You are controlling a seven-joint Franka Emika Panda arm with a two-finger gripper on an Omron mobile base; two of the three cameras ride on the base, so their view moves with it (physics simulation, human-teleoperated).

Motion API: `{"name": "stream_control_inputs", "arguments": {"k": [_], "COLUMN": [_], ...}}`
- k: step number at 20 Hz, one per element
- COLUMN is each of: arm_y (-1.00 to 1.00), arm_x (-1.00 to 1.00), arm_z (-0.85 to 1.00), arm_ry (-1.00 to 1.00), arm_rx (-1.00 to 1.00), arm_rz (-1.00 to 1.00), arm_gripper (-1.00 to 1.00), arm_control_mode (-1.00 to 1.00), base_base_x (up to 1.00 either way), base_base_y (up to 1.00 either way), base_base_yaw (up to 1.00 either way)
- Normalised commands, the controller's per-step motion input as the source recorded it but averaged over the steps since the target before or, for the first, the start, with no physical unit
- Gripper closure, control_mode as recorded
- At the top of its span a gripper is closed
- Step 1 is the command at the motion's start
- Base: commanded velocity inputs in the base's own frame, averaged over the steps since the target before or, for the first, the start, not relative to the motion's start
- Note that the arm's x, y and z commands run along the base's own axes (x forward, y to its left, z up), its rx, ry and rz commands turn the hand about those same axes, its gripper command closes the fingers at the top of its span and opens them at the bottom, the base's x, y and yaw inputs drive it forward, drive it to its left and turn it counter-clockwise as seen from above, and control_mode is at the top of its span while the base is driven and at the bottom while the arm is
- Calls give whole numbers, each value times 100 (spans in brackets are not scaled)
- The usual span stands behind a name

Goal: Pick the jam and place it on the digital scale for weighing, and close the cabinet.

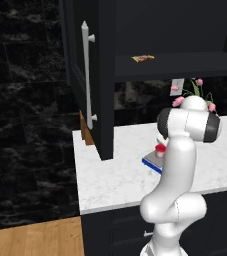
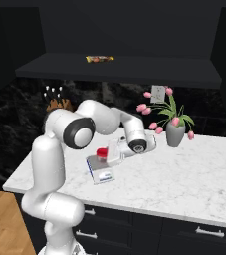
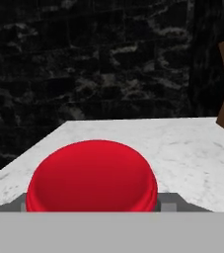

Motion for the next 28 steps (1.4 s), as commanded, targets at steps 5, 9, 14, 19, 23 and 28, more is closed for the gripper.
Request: {"name": "stream_control_inputs", "arguments": {"k": [5,9,14,19,23,28], "arm_y": [36,13,-8,-17,-13,-16], "arm_x": [-10,-12,-15,-7,-3,-1], "arm_z": [-13,-4,0,0,0,0], "arm_ry": [-12,-12,-7,-7,-6,-6], "arm_rx": [-2,0,0,0,0,0], "arm_rz": [0,0,0,0,0,0], "arm_gripper": [-100,-100,-100,-100,-100,-100], "arm_control_mode": [-100,-100,-100,-100,-100,-100], "base_base_x": [0,0,0,0,0,0], "base_base_y": [0,0,0,0,0,0], "base_base_yaw": [0,0,0,0,0,0]}}
